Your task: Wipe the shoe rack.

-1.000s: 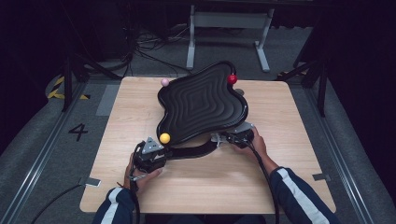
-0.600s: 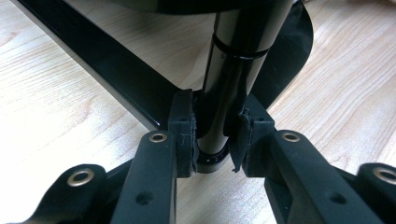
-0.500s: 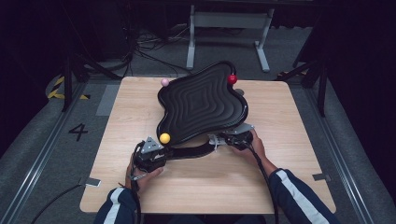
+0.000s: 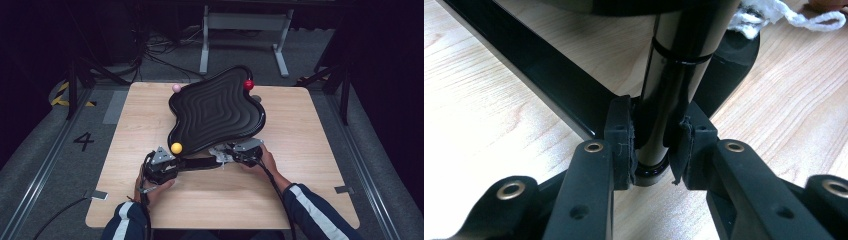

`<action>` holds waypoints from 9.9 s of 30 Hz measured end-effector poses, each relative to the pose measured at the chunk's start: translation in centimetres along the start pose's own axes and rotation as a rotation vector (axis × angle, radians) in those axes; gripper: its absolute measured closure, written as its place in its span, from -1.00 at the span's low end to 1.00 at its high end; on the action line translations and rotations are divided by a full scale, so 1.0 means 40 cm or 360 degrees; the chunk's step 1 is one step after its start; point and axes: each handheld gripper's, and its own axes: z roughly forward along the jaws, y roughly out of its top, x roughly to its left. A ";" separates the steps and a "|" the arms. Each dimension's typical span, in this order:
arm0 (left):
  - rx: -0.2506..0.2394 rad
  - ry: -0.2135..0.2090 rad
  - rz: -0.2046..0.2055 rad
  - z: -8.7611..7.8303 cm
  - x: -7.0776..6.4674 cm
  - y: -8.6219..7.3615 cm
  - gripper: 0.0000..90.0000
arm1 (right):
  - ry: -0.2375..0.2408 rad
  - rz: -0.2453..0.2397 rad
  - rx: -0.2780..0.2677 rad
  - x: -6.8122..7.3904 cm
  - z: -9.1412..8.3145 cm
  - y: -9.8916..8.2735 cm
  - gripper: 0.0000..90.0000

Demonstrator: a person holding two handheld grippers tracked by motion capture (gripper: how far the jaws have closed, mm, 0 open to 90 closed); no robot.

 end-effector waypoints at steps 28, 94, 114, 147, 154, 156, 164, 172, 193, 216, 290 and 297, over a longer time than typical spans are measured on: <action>0.0002 -0.0032 0.0005 0.002 0.000 0.001 0.60 | -0.0123 0.0163 -0.0005 -0.066 -0.018 -0.034 0.74; 0.0010 -0.0050 0.0060 0.006 -0.016 0.003 0.61 | 0.0141 0.0027 -0.0069 0.134 0.019 0.049 0.74; 0.0009 -0.0060 0.0042 0.006 -0.016 0.003 0.60 | -0.0184 0.0171 0.0019 -0.033 -0.014 -0.028 0.75; 0.0005 -0.0056 0.0044 0.007 -0.026 0.001 0.60 | 0.0080 0.0030 -0.0032 0.124 0.022 0.053 0.75; 0.0009 -0.0065 0.0037 0.006 -0.024 0.001 0.60 | 0.0089 -0.0012 -0.0046 0.136 0.027 0.058 0.76; 0.0008 -0.0066 0.0038 0.006 -0.024 0.001 0.60 | 0.0075 -0.0014 -0.0051 0.122 0.023 0.049 0.76; 0.0007 -0.0066 0.0040 0.007 -0.023 0.002 0.59 | -0.0095 0.0076 -0.0011 0.027 -0.004 -0.003 0.76; 0.0006 -0.0065 0.0058 0.008 -0.024 0.002 0.59 | -0.0201 0.0152 0.0024 -0.041 -0.017 -0.028 0.75; 0.0007 -0.0074 0.0052 0.008 -0.024 0.002 0.59 | -0.0187 0.0206 0.0012 -0.049 -0.042 -0.044 0.75; 0.0016 -0.0076 0.0044 0.008 -0.024 0.003 0.59 | 0.0090 -0.0065 -0.0028 0.162 0.036 0.077 0.76; 0.0008 -0.0075 0.0050 0.008 -0.024 0.003 0.58 | -0.0243 0.0143 0.0011 -0.035 -0.023 -0.035 0.75; 0.0007 -0.0075 0.0049 0.008 -0.024 0.002 0.58 | -0.0324 0.0205 -0.0012 -0.064 -0.027 -0.046 0.75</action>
